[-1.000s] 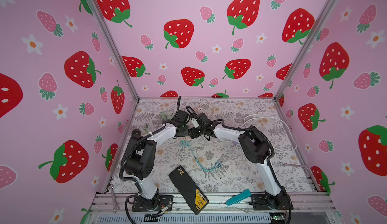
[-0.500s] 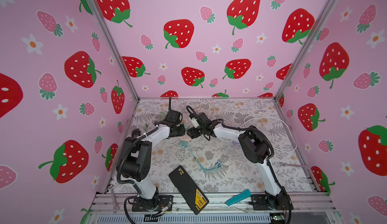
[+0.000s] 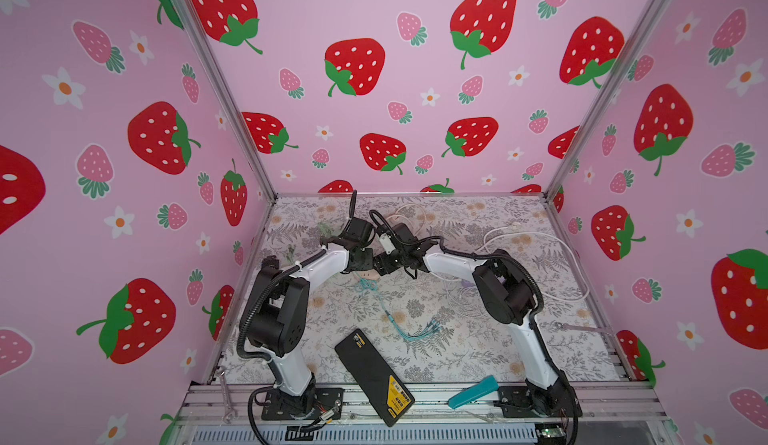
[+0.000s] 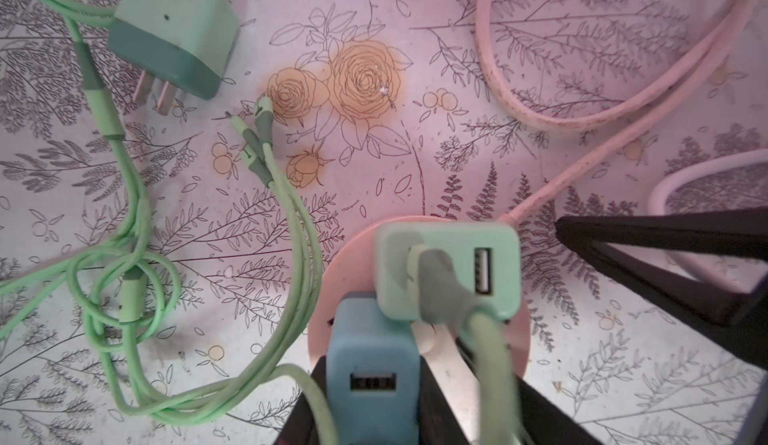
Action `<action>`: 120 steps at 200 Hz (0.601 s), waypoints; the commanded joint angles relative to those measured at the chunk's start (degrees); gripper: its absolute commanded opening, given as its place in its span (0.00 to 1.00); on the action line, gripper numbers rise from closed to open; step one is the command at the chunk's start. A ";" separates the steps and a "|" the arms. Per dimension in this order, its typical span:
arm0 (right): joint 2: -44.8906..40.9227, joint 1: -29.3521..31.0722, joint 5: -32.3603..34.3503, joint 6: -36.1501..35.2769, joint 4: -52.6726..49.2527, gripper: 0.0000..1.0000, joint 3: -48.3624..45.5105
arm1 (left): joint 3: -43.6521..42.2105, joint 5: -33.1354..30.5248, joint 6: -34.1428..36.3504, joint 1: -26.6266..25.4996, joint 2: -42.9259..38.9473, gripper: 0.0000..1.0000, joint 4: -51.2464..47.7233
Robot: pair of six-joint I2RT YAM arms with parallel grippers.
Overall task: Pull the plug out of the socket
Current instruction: 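Pull the light-blue charger up out of the strip with the left gripper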
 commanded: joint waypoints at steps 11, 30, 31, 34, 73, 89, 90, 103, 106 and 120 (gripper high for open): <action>8.84 -0.45 7.06 -2.23 -13.17 0.76 -3.96 | 2.39 3.35 0.19 -1.97 0.12 0.10 -3.29; 8.94 -0.45 7.15 -2.32 -13.46 0.76 -3.97 | 2.22 4.77 -0.50 -1.84 -0.20 0.10 -2.88; 8.99 -0.45 7.20 -2.32 -13.47 0.76 -3.96 | 2.22 4.92 -0.52 -1.82 -0.22 0.10 -2.87; 9.02 -0.45 7.24 -2.32 -13.48 0.76 -3.96 | 2.21 5.37 -0.61 -1.71 -0.31 0.10 -2.85; 9.51 -0.39 7.63 -1.90 -13.85 0.76 -3.66 | 1.51 16.05 -3.04 0.73 -2.29 0.10 -0.74; 9.89 -0.45 8.02 -1.92 -14.45 0.76 -3.27 | 1.39 18.01 -3.76 1.23 -3.26 0.09 -0.61; 9.85 -0.45 8.03 -1.95 -14.45 0.76 -3.26 | 1.36 18.26 -3.82 1.25 -3.33 0.10 -0.60; 10.01 -0.41 8.27 -2.05 -14.88 0.76 -2.93 | 0.91 19.88 -4.46 1.85 -4.14 0.10 -0.13; 10.14 -0.45 8.30 -2.05 -14.97 0.76 -2.91 | 0.82 19.98 -4.69 1.97 -4.31 0.10 -0.03; 10.12 -0.45 8.21 -2.14 -15.16 0.76 -2.82 | 0.55 20.16 -5.07 2.40 -4.79 0.09 -0.16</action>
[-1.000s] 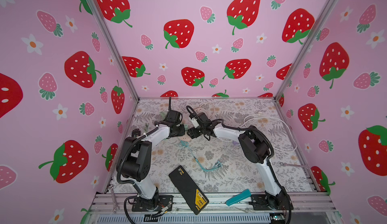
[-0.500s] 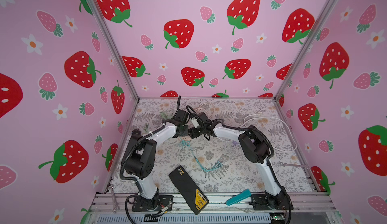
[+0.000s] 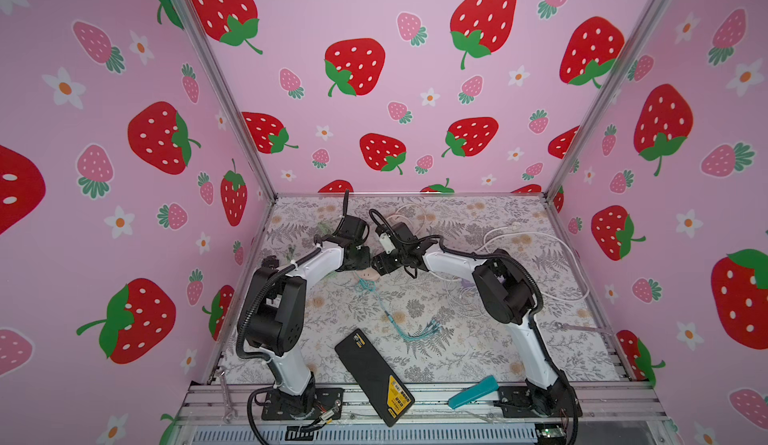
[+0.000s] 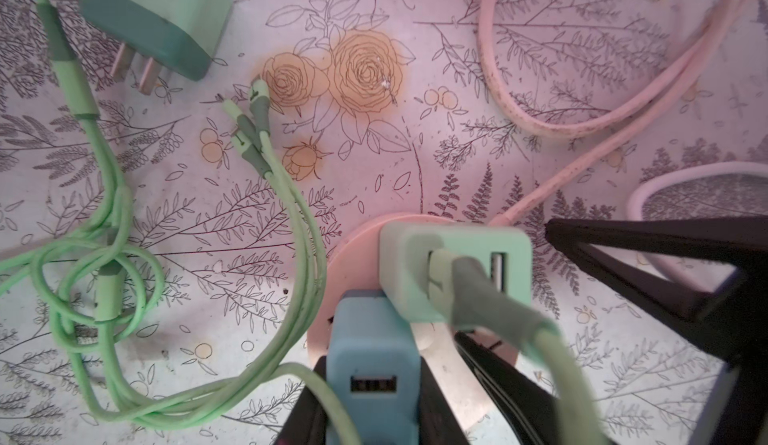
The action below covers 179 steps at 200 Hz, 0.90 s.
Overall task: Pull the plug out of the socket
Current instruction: 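Pull the light-blue charger up out of the strip with the left gripper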
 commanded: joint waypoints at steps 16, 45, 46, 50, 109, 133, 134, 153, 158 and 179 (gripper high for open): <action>9.60 -0.32 8.49 -2.23 -13.79 0.76 -4.11 | 0.31 13.22 -3.20 -0.61 -4.65 0.09 -0.04; 9.84 -0.29 9.03 -2.32 -14.34 0.76 -4.37 | -0.38 14.74 -4.08 -0.15 -6.02 0.09 0.35; 9.81 -0.31 9.02 -2.32 -14.34 0.76 -4.37 | -0.37 14.76 -4.00 -0.10 -6.05 0.09 0.32; 9.89 -0.34 8.96 -2.32 -14.43 0.76 -4.37 | -0.41 14.81 -4.16 -0.06 -6.18 0.09 0.37; 9.78 -0.29 8.78 -2.32 -14.71 0.76 -4.38 | -1.15 16.36 -3.92 -0.24 -6.48 0.09 1.53; 9.67 -0.34 8.98 -2.23 -14.59 0.76 -4.46 | 0.75 10.90 -2.73 -2.25 -5.09 0.09 -1.18; 9.64 -0.34 9.00 -2.23 -14.60 0.76 -4.46 | 0.86 10.56 -2.58 -2.34 -5.01 0.09 -1.36; 9.53 -0.25 10.72 -2.27 -14.44 0.76 -4.55 | 3.32 3.80 -0.75 -4.61 -3.69 0.08 -4.68; 9.44 -0.19 11.16 -2.23 -14.36 0.76 -4.68 | 3.77 2.63 -0.45 -5.07 -3.41 0.08 -5.38; 8.98 -0.17 11.57 -2.14 -13.72 0.76 -5.24 | 4.72 -1.54 -0.02 -6.25 -3.21 0.08 -6.67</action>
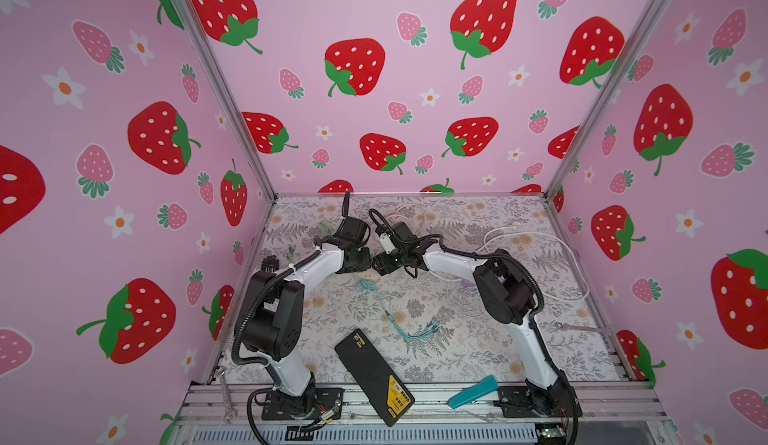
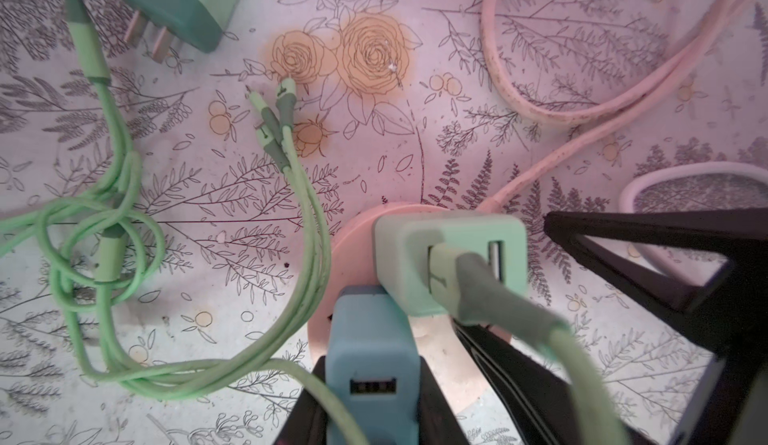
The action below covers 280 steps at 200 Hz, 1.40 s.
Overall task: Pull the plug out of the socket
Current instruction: 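Pull the light-blue charger up out of the strip with the left gripper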
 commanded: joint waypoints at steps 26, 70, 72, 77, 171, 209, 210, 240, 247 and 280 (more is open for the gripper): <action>9.37 -0.18 11.68 -2.03 -12.21 0.76 -5.32 | 6.26 -0.19 2.90 -4.75 -1.12 0.08 -5.75; 9.68 -0.18 11.55 -1.95 -12.11 0.76 -5.23 | 7.57 -2.27 3.32 -5.46 1.05 0.07 -7.36; 9.69 -0.14 11.58 -1.99 -12.13 0.76 -5.23 | 7.59 -2.09 3.30 -5.46 1.07 0.07 -7.28; 9.73 -0.19 11.60 -2.02 -12.12 0.76 -5.26 | 7.52 -1.83 3.17 -5.46 1.08 0.07 -7.11; 9.78 -0.19 11.20 -2.03 -12.32 0.76 -5.14 | 6.38 -0.98 2.51 -3.08 -8.10 0.07 -8.75; 9.63 -0.17 10.75 -2.04 -12.12 0.75 -5.14 | 7.77 -1.50 3.20 -1.12 -14.65 0.07 -14.01; 9.66 -0.18 10.73 -2.03 -12.16 0.75 -5.14 | 7.86 -1.55 3.25 -1.09 -14.82 0.07 -14.18; 9.60 -0.17 10.67 -2.06 -12.22 0.76 -5.18 | 11.14 -4.24 4.77 -0.37 -20.16 0.07 -20.55; 9.59 -0.18 10.65 -2.04 -12.12 0.76 -5.18 | 11.93 -4.60 5.25 0.03 -21.48 0.07 -21.99; 9.21 -0.12 10.46 -2.07 -12.12 0.76 -5.31 | 14.35 -4.78 6.23 3.81 -26.42 0.08 -28.25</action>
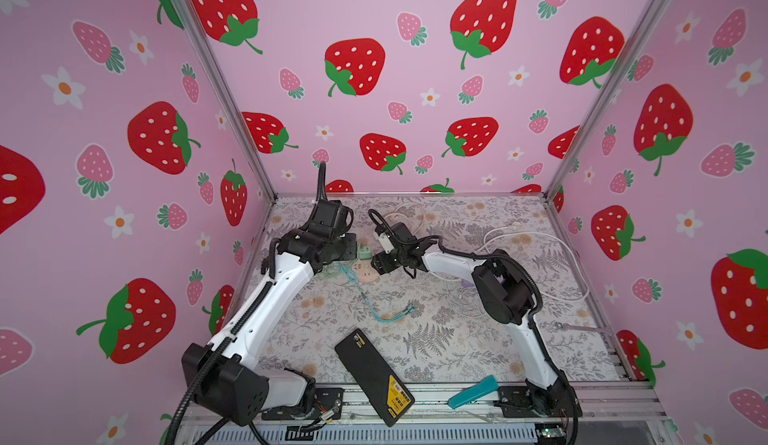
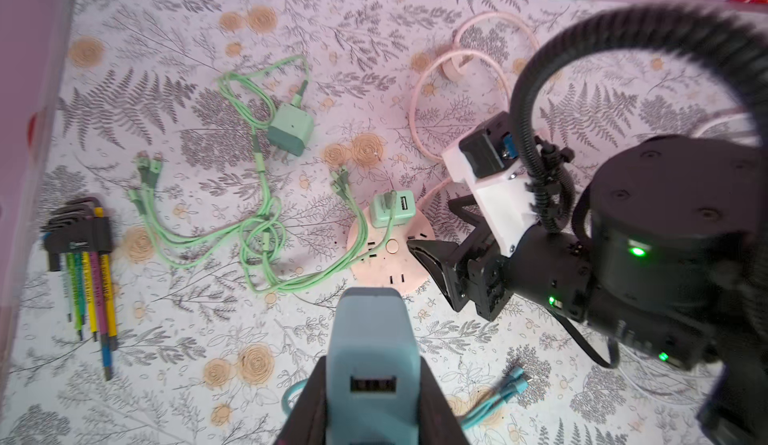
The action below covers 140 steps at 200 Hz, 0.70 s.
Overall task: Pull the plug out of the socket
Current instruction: 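Pull the light-blue charger up out of the strip with the left gripper, then carry the light-blue charger aside and open the left gripper over the table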
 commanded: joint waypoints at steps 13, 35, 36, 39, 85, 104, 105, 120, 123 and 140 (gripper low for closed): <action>8.74 -0.40 8.99 -2.34 -14.25 0.76 -5.17 | 3.37 -1.42 1.75 5.74 -4.18 0.08 -9.52; 8.66 -0.41 8.95 -2.34 -14.22 0.75 -5.25 | 2.18 -1.22 2.22 11.47 -4.44 0.08 -12.67; 8.65 -0.41 8.97 -2.34 -14.22 0.75 -5.30 | 2.14 -1.31 2.21 11.67 -4.44 0.08 -12.76; 8.64 -0.38 8.92 -2.35 -14.21 0.76 -5.34 | 1.84 -1.59 2.16 12.35 -4.45 0.08 -12.99; 8.54 -0.41 8.55 -2.34 -13.81 0.76 -5.43 | -2.52 -4.93 2.26 17.44 -0.49 0.09 -14.50; 8.55 -0.36 8.46 -2.36 -13.79 0.76 -5.43 | -3.39 -6.57 2.03 17.75 4.07 0.08 -15.05; 8.51 -0.38 8.46 -2.35 -13.79 0.76 -5.43 | -3.42 -6.58 2.03 17.75 4.38 0.08 -15.05; 8.43 -0.41 8.46 -2.28 -13.79 0.76 -5.43 | -2.96 -6.36 1.70 17.84 9.27 0.08 -15.71; 8.40 -0.41 8.46 -2.28 -13.62 0.75 -5.43 | -2.54 -6.56 1.56 17.84 10.43 0.08 -16.19; 8.54 -0.40 8.37 -2.27 -13.62 0.76 -5.44 | -0.63 -7.69 0.58 17.76 16.08 0.07 -17.71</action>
